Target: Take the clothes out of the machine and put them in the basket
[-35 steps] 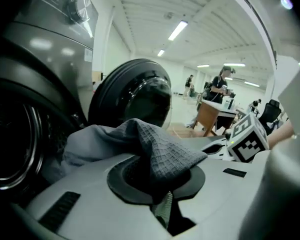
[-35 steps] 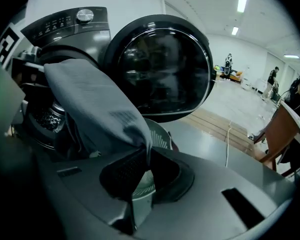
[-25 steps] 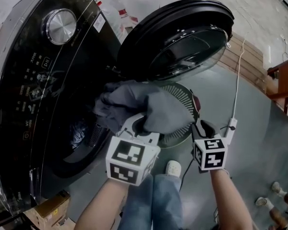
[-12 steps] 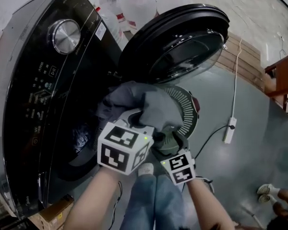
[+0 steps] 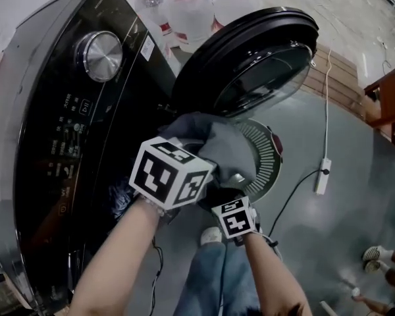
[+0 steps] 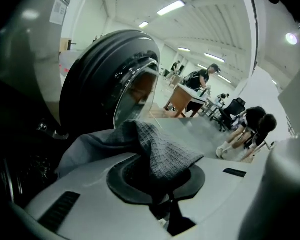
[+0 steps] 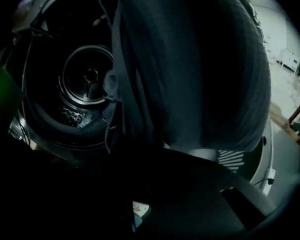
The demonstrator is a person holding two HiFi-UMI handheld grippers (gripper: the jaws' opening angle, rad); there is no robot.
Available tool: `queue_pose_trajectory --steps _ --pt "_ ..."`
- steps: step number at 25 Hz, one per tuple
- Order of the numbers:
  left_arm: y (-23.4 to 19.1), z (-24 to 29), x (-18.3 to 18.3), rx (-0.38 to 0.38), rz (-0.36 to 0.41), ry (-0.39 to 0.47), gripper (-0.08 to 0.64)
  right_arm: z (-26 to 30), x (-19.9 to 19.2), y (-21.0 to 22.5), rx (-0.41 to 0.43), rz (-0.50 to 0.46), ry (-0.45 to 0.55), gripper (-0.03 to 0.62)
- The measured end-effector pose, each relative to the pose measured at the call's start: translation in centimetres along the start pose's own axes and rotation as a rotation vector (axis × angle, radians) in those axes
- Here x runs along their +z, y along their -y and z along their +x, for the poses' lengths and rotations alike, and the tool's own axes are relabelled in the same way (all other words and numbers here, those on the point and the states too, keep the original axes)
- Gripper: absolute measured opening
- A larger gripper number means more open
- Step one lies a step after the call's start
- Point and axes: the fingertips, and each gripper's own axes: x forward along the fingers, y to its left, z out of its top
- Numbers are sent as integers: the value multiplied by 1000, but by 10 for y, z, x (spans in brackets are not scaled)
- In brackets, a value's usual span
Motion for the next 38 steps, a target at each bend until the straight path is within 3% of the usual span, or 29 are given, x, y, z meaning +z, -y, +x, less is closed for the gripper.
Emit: queue_pose_trajectory --steps 1,4,11,16,21,24,27,30,33,38 --pt "-2 0 -1 -2 18 -8 43 1 -5 1 7 17 -29 12" --pt "-11 -1 -9 17 81 -30 43 -7 -10 5 60 90 -35 9" --pt "-26 -4 -27 56 94 -24 44 -60 -9 35 39 112 54 9" --pt "-28 4 -43 84 116 -46 44 -115 18 82 -57 233 215 9" --pt "-27 14 -52 113 67 -10 56 -155 50 130 -196 244 310 9" --pt "-28 19 -63 137 93 -45 102 -161 58 151 -239 270 323 9" --pt "-34 21 -81 161 113 -81 203 -154 61 158 -255 248 306 9" --pt "-53 18 -106 218 79 -112 313 -144 59 162 -283 223 264 9" --pt "-70 12 -136 280 56 -167 343 -129 52 159 -270 225 219 10" --pt "-89 14 -182 343 138 -295 396 -100 36 150 -249 199 143 11"
